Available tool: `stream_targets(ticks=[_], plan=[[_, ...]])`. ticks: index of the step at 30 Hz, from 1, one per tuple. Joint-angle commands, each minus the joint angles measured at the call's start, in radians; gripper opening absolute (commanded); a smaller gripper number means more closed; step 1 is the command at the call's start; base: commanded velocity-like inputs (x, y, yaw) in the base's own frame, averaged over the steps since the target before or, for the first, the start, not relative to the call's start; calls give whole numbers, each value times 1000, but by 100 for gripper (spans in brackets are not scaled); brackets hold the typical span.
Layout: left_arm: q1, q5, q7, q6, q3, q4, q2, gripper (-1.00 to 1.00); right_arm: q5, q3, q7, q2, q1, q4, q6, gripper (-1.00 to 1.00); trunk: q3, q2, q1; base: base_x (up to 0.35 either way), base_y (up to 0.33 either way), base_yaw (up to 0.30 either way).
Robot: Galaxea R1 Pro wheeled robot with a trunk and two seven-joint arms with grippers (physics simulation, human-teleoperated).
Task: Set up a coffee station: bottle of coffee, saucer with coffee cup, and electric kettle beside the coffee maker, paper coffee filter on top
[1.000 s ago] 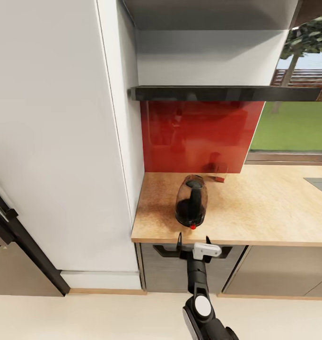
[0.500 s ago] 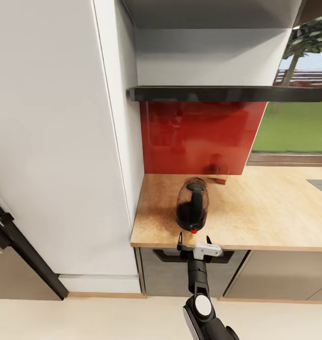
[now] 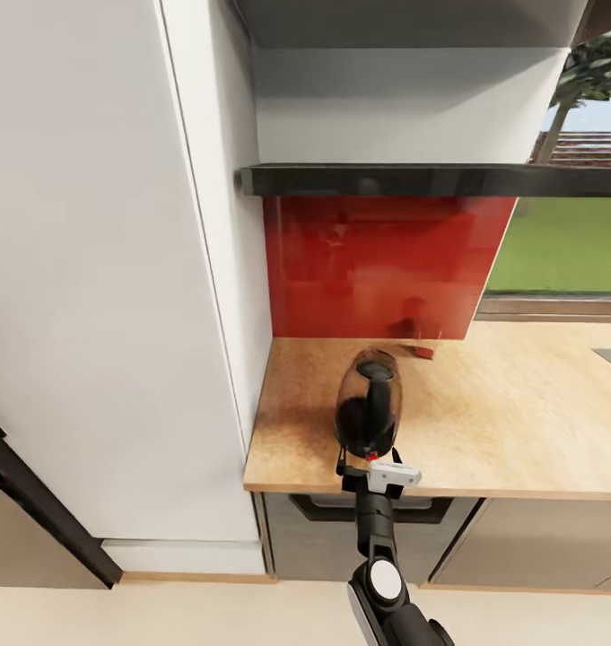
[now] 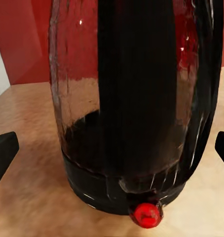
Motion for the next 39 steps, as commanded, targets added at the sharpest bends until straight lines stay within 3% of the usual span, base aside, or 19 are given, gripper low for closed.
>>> stream_targets(ticks=[1,6,14,15,37,39], plan=[[1,3,5,-1,5,-2,0,100,9,1,-8,0,-1,0,2,100,-2,-2,1,254,0,0],[1,3,40,0,5,-2,-3,100,9,1,-8,0,-1,-1,2,100,-2,-2,1,95,0,0],[1,4,46,0,5,-1,-3,100,9,1,-8,0,-1,-1,2,100,-2,-2,1,4,0,0],[1,4,46,0,5,-1,-3,100,9,1,-8,0,-1,-1,2,-100,-2,-2,1,0,0,0],[6,4,48,0,5,0,0,100,10,4,-7,-4,-1,-7,2,-100,-2,-2,1,0,0,0],[6,4,48,0,5,0,0,100,10,4,-6,-19,0,-39,2,-100,-2,-2,1,0,0,0]])
